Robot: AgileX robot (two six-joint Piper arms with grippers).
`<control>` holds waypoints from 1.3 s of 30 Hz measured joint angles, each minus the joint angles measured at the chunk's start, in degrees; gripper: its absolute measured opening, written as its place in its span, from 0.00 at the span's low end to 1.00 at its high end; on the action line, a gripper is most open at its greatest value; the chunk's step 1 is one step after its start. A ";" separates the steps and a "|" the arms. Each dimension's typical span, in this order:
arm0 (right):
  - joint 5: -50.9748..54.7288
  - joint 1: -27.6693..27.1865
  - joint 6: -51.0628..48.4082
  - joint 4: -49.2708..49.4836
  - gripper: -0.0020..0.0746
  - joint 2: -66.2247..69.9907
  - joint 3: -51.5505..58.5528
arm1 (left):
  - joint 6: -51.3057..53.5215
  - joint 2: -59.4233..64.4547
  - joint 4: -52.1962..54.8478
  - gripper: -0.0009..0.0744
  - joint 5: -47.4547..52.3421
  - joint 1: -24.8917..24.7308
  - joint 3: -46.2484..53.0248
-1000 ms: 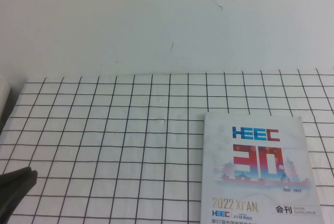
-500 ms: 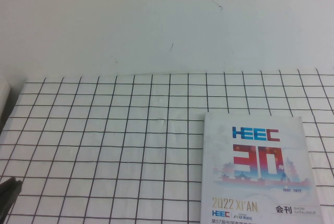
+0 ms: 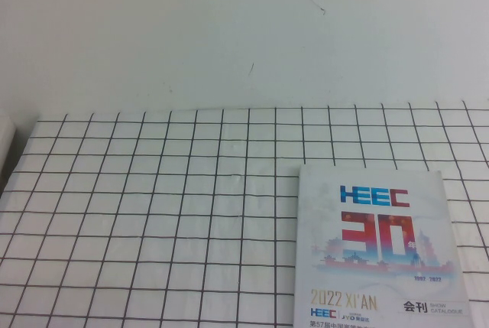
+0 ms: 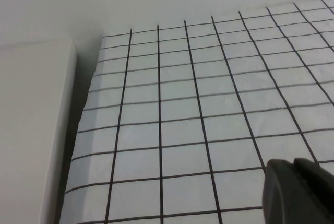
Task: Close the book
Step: 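Close the open booklet and leave it lying on the table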
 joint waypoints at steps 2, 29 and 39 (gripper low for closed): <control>0.66 0.00 0.00 0.00 0.02 0.00 0.00 | 0.22 -0.04 0.09 0.01 0.64 0.00 -0.10; 1.62 0.00 0.00 0.00 0.02 0.00 0.00 | 2.27 -0.17 0.09 0.01 0.77 0.00 -0.10; -1.06 -8.88 -2.06 -0.85 0.02 -6.16 0.81 | 2.27 -0.17 0.13 0.01 0.77 0.00 -0.10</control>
